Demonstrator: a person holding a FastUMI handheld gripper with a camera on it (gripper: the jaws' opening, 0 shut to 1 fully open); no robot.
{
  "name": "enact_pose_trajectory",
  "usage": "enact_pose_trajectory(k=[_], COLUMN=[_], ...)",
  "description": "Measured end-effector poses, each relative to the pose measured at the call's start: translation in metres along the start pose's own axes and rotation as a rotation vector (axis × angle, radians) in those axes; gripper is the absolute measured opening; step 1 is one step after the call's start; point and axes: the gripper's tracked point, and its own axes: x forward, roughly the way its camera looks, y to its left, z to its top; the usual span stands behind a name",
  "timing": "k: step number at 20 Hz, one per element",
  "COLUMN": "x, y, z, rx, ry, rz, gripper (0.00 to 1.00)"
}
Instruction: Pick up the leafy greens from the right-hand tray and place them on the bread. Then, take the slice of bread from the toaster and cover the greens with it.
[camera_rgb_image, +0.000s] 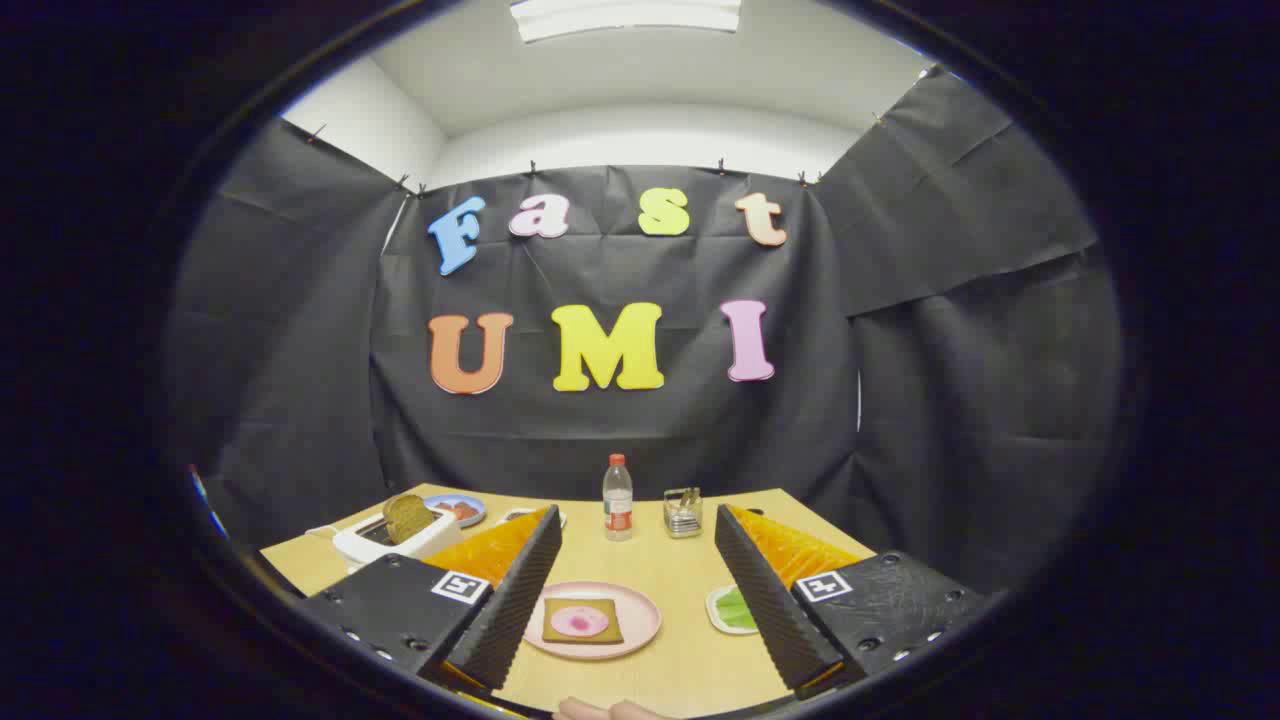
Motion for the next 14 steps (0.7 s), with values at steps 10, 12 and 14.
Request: enact_pose_trajectory(k=[10,12,14], x=[0.001,0.003,0.006], y=[0.001,-0.003,0.0], z=[-0.022,-0.022,-0.022], rx=[0.029,0.011,-0.017], ry=[0.054,0.055,0.052], rz=[0.047,0.046,0.065], gripper=[0.95,0.96,0.96])
